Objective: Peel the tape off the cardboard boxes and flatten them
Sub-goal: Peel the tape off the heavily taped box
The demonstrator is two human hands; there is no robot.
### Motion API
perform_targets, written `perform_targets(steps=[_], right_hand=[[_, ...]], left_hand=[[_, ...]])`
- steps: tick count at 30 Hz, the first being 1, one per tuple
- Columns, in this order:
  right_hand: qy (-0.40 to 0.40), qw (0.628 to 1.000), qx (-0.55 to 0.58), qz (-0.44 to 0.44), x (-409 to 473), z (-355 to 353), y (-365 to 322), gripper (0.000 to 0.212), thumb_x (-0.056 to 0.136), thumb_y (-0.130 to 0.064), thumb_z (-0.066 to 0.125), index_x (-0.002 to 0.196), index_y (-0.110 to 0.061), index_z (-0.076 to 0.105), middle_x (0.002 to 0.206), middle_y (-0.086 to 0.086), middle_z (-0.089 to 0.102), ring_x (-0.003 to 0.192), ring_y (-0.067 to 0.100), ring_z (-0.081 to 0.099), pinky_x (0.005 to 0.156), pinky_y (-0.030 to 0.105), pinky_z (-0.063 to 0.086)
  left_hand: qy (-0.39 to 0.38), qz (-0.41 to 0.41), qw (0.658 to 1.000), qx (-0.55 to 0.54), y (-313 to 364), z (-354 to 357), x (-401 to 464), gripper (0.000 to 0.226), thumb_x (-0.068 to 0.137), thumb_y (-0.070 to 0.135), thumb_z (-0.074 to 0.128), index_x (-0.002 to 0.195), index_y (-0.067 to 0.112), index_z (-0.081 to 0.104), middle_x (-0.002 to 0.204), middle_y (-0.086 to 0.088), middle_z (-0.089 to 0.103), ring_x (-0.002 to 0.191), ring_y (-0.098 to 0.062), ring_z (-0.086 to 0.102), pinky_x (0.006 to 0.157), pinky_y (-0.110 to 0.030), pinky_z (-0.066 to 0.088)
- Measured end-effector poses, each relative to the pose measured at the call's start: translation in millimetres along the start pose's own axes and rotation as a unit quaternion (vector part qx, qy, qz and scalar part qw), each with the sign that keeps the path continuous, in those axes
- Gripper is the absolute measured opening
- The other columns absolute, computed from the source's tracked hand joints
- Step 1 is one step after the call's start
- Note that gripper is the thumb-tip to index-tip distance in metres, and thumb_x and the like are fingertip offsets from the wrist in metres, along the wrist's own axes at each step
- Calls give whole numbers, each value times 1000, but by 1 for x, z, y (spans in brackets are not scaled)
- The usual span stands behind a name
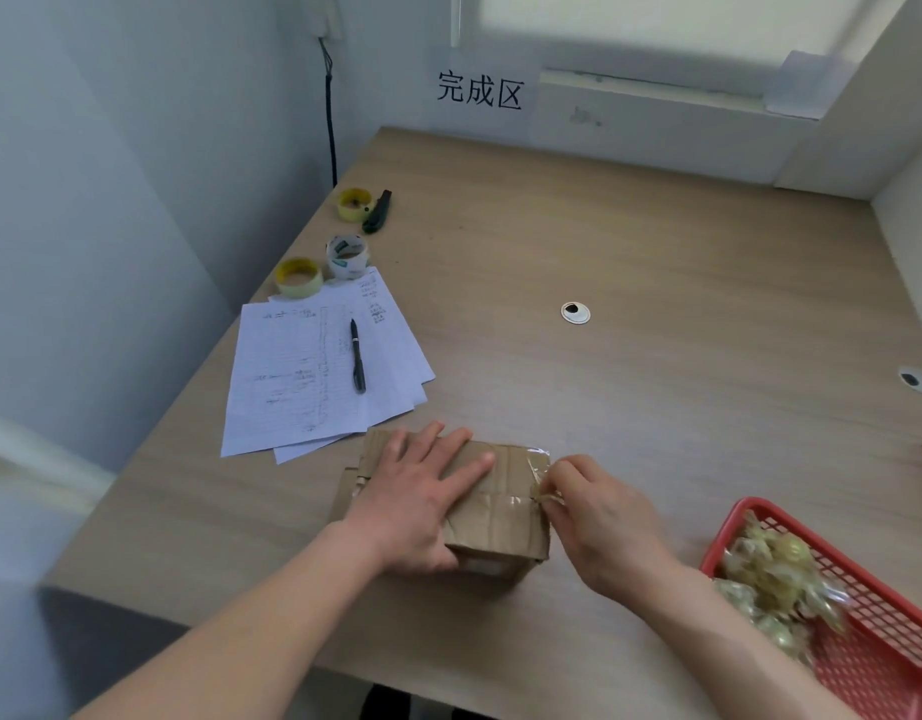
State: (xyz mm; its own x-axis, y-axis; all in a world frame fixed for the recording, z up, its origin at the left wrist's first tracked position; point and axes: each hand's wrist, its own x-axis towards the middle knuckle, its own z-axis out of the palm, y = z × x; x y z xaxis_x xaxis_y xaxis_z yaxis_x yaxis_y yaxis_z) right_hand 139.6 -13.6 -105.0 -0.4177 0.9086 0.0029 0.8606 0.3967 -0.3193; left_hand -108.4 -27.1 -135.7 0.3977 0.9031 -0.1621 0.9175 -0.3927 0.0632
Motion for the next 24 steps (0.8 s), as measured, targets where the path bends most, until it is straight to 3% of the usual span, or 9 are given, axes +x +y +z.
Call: perform_targets(steps=[1, 3, 5, 10, 12, 16, 20, 24], right_hand=[[-10, 999, 39, 6, 3, -2, 3, 5, 96, -28, 58, 92, -27, 55, 99, -12, 55, 77, 19, 57, 61, 31, 38], [-39, 984, 171, 39, 10, -6, 10, 22, 91, -12, 64, 81, -30, 56, 78, -13, 60, 68, 9, 55, 61, 21, 40], [-81, 931, 340, 105, 16, -10, 16, 27, 88, 2, 64, 77, -23, 63, 63, -9, 62, 59, 9, 57, 55, 20, 44], [-159, 816, 525, 180, 32, -15, 32, 20, 89, 7, 63, 104, -6, 65, 62, 1, 57, 53, 16, 52, 46, 27, 44], [-142, 774, 569, 239, 35, -11, 35, 19, 90, 4, 64, 106, -6, 60, 61, 1, 57, 50, 14, 50, 44, 26, 41], [-47, 708, 609, 354, 39, 6, 27, 22, 89, -7, 72, 81, -12, 52, 55, 2, 56, 44, 10, 47, 38, 22, 35], [38, 715, 579, 390, 33, 14, 28, 26, 85, -15, 78, 68, -9, 59, 63, 6, 64, 44, 10, 48, 38, 22, 34], [117, 808, 449, 364, 26, 15, 32, 23, 91, -29, 70, 74, -15, 73, 55, -8, 58, 50, 8, 48, 54, 28, 40]], left_hand=[[2, 0, 1000, 1, 0, 0, -1, 112, 68, 76, 58, 155, 42, -5, 165, -1, -4, 151, -30, -7, 119, -53, -6], [6, 2, 1000, 1, -1, 0, -3, 111, 69, 75, 59, 156, 42, -2, 166, -1, -1, 152, -31, -5, 119, -53, -5], [7, 5, 1000, 5, -1, 0, -3, 109, 70, 76, 58, 156, 43, 0, 166, 0, 0, 152, -30, -4, 119, -52, -4], [2, 24, 1000, -5, 0, -1, -5, 103, 71, 78, 57, 156, 46, 7, 167, -2, 0, 153, -29, -6, 118, -51, -7], [-1, 28, 1000, -4, 0, -3, -5, 101, 72, 77, 59, 155, 47, 9, 167, -2, -1, 153, -29, -7, 117, -51, -6], [-3, 25, 1000, -5, 0, -6, -4, 98, 72, 77, 59, 154, 49, 13, 167, -3, 0, 153, -29, -5, 118, -52, -3], [6, 26, 1000, -3, 3, -8, -5, 97, 70, 75, 61, 154, 48, 21, 167, -5, 8, 153, -31, 2, 118, -55, 3], [7, 23, 1000, 0, 3, -8, -5, 98, 68, 75, 60, 153, 48, 20, 166, -5, 9, 153, -32, 3, 118, -55, 4]])
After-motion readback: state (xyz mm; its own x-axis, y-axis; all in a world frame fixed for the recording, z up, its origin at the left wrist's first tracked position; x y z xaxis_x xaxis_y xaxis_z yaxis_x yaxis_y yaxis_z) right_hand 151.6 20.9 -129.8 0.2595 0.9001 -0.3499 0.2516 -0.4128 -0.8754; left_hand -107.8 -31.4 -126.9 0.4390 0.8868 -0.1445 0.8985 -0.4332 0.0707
